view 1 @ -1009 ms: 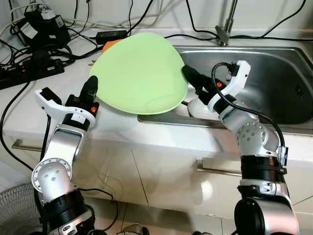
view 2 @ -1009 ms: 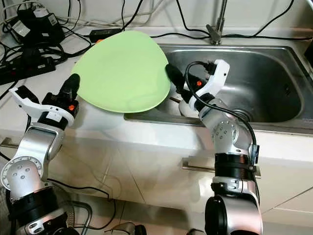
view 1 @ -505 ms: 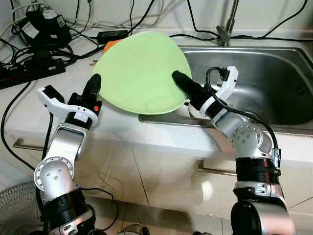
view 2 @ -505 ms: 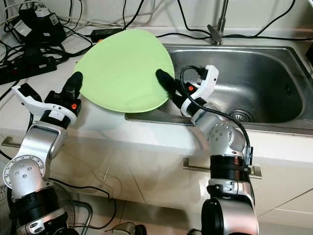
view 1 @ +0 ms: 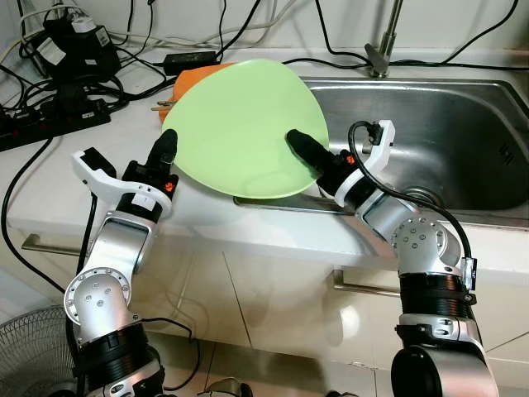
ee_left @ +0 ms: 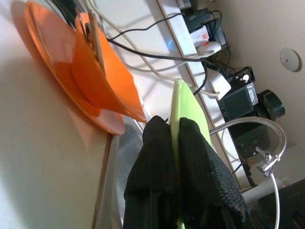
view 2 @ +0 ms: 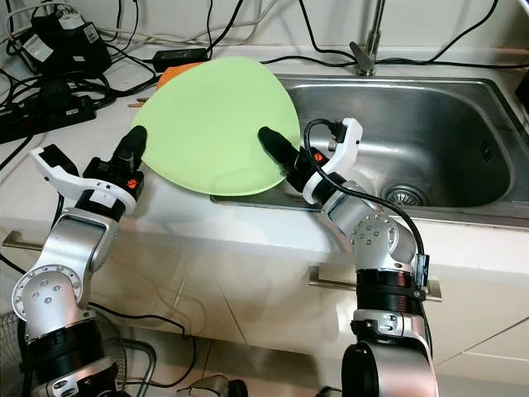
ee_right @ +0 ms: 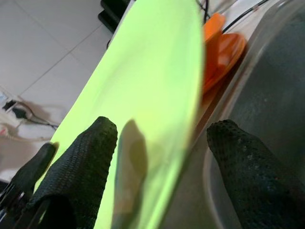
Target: Kitchen organization
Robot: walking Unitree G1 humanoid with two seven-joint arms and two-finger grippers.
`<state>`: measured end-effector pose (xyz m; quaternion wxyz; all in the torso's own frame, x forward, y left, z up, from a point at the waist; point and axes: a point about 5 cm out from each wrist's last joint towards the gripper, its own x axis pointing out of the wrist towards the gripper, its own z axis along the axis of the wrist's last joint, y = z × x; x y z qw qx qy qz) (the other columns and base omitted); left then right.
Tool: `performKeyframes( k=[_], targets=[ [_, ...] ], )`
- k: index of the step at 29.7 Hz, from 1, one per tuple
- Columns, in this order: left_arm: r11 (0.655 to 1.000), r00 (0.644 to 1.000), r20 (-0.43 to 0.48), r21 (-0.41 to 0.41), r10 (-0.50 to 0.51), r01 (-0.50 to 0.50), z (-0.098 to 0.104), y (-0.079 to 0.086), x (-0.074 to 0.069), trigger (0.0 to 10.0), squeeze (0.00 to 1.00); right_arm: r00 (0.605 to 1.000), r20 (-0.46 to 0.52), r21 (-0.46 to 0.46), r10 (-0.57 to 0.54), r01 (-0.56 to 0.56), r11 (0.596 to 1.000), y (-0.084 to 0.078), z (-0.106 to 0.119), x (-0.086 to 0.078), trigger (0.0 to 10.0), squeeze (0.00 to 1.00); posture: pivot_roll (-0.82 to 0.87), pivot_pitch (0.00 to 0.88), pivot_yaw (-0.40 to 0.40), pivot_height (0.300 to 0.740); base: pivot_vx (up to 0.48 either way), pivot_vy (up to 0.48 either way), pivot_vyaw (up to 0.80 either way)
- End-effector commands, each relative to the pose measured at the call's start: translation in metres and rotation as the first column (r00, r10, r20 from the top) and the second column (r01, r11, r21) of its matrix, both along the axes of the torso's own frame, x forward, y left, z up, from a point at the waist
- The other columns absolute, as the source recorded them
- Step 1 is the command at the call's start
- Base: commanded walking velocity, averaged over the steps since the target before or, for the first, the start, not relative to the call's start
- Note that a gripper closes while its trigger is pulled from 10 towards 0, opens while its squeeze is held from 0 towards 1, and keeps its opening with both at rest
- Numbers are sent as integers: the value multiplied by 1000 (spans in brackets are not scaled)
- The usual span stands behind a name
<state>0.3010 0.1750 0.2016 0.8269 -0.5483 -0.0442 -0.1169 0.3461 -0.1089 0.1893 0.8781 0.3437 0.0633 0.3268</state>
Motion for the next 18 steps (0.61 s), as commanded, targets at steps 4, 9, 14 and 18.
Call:
performKeyframes(
  k=[4,9,14,18],
  targets=[
    [999,997,62,9,-42,42,10,-6,-3,0,0,1000,-8,-5,-7,7,1000,4,-2,-1,0,0,39,55,113,740,0,0,0],
    [999,999,35,29,-42,41,6,-6,-3,0,0,999,-31,17,-13,14,1000,3,-3,0,0,0,40,55,111,740,0,0,0],
    [993,999,-1,110,-44,43,0,-6,-1,0,0,999,-36,28,-10,11,1000,4,-1,0,0,0,40,54,110,740,0,0,0],
    [982,998,-16,180,-61,63,-3,-9,-1,0,0,999,-35,31,-6,7,999,3,-1,1,0,0,41,51,112,740,0,0,0]
  ],
)
